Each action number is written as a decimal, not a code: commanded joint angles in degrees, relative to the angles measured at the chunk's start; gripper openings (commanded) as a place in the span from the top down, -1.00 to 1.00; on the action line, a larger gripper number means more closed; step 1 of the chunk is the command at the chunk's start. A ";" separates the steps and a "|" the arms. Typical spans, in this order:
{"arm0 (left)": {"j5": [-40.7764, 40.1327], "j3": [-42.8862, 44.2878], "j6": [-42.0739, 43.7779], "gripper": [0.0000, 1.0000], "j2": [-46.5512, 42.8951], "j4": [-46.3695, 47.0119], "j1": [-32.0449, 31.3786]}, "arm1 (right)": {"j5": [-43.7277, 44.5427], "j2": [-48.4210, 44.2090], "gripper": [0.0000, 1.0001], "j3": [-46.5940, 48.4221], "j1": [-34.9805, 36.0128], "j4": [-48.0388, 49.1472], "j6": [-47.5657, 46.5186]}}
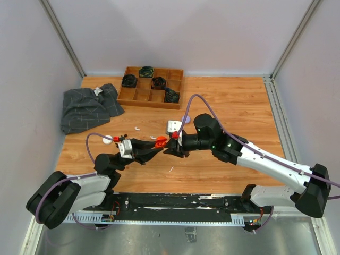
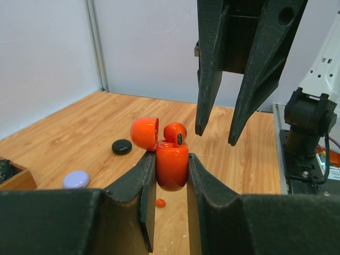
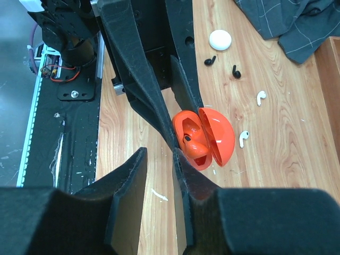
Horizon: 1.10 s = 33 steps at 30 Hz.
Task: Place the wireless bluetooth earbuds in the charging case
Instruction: Place the earbud in the charging case.
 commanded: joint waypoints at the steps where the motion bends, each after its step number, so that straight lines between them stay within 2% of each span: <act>1: 1.61 1.47 -0.75 0.99 -0.17 10.20 0.33 | -1.94 0.72 0.47 0.17 -1.10 1.94 1.14; 13: 2.97 1.30 -0.94 0.99 -2.03 9.83 0.37 | 3.16 0.92 0.46 -0.21 -1.85 0.39 0.28; 23: 3.59 1.90 -0.27 1.00 -2.43 7.76 0.37 | -0.78 1.48 0.47 1.12 -2.09 0.67 0.18; 29: 5.04 2.17 -0.98 0.99 -1.16 8.82 0.37 | -1.05 2.16 0.64 1.95 -2.09 0.90 -0.15; 33: 6.07 2.10 -1.39 0.99 -1.16 9.12 0.33 | 1.41 1.70 0.66 1.66 -2.07 0.90 -0.78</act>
